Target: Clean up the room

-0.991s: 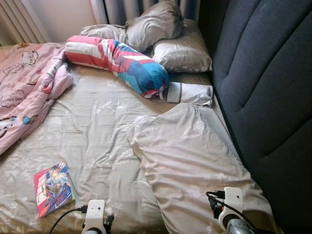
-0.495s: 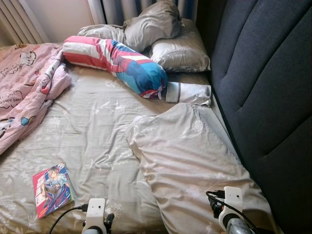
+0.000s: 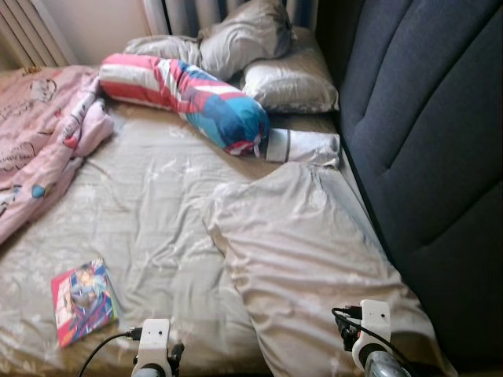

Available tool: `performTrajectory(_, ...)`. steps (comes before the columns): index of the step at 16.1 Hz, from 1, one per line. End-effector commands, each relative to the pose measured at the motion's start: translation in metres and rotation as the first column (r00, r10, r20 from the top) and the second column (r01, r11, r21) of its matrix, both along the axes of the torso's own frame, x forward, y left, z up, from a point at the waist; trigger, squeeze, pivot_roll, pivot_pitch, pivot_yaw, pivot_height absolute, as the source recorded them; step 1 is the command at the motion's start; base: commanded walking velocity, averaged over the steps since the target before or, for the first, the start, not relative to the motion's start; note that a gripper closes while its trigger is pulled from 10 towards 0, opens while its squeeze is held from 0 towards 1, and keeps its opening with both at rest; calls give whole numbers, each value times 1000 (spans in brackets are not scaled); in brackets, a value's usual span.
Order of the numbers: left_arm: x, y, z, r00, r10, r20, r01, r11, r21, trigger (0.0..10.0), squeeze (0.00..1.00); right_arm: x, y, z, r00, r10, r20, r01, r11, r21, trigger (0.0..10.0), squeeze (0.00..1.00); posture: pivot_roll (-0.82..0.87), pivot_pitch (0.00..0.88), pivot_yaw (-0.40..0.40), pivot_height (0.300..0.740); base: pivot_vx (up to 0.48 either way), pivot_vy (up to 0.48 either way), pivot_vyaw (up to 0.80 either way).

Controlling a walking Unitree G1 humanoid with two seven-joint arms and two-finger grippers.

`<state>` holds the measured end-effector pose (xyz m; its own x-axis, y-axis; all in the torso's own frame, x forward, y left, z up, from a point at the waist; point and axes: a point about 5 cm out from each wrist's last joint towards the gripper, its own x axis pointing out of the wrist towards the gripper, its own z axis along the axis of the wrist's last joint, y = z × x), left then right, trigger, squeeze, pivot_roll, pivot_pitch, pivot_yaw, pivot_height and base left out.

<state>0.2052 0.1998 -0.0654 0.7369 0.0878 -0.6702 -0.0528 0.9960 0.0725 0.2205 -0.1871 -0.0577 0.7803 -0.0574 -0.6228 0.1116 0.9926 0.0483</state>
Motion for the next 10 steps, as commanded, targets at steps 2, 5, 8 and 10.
performTrajectory(2,-12,3,-7,999,13,-53,-13,1000,-2,10000,0,-9,1,-6,999,-2,-39,2,1000,10,10000,0,27,147,-9,740,-285,0,0)
performTrajectory(5,-12,3,-7,999,11,-53,-11,1000,-3,10000,0,-9,1,-7,999,-2,-42,2,1000,11,10000,0,26,146,-10,740,-184,0,0)
performTrajectory(8,-11,3,-7,998,15,-54,-15,1000,0,10000,0,-9,0,-6,999,-1,-43,1,1000,10,10000,0,27,145,-12,740,0,0,0)
performTrajectory(10,-11,4,-6,998,22,-51,-22,1000,-2,10000,0,-9,1,-6,999,2,-44,-1,1000,11,10000,0,29,144,-14,740,0,0,0)
